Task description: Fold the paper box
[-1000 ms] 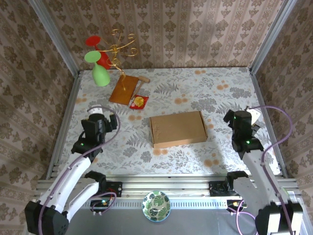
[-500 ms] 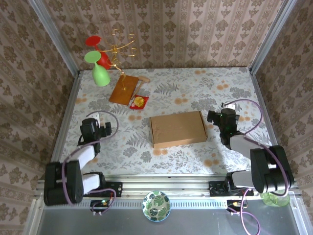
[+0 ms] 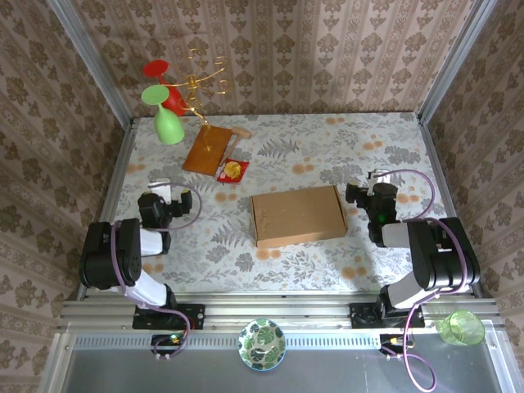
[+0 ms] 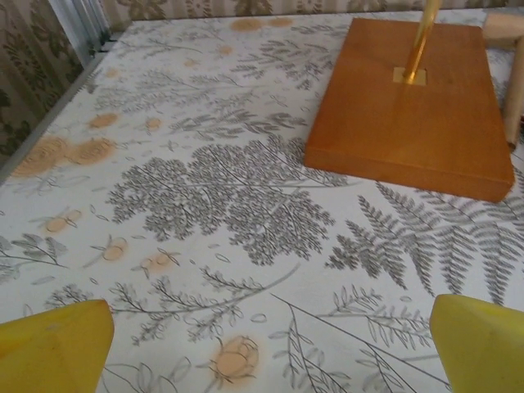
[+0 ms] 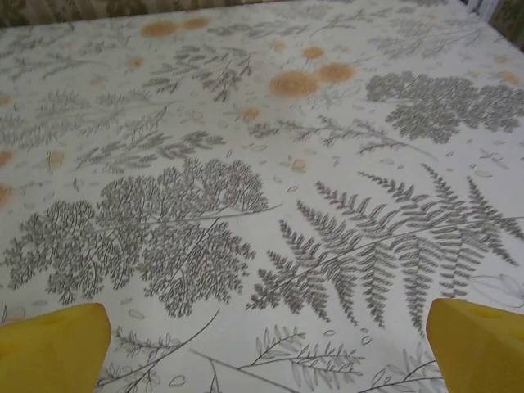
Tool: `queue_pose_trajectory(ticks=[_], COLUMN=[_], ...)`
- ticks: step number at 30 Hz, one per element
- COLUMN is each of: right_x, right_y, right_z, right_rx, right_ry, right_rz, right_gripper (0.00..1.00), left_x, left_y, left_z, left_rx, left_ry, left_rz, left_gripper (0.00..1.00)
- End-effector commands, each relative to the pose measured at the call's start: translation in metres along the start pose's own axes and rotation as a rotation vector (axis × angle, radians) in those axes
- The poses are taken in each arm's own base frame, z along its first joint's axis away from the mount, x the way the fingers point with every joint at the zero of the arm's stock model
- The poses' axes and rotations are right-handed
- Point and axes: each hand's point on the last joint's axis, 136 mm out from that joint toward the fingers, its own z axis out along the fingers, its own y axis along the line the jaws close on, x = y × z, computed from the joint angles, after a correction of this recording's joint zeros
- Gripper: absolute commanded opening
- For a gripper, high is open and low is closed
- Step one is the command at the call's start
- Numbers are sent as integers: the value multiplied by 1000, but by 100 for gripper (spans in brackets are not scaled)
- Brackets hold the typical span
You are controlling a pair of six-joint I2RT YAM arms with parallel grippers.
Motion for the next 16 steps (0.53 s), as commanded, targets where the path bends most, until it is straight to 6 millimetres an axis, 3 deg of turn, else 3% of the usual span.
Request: queue_pose_trajectory(ticks=[1, 12, 16], right_x=[-16, -16, -17], right_y=[3, 4, 6], right_z=[-1, 0, -10], right_rx=[-6, -4, 47], right_ry=[-65, -63, -121], right_rz=[-15, -18, -52], right_gripper=[100, 100, 100], left_x=[-19, -20, -18], left_y=[0, 4, 20], left_z=[3, 1, -21], left_rx=[6, -29, -128], left_ry=[-58, -70, -169], left_rz=[-9, -14, -57], left_gripper=[100, 100, 100])
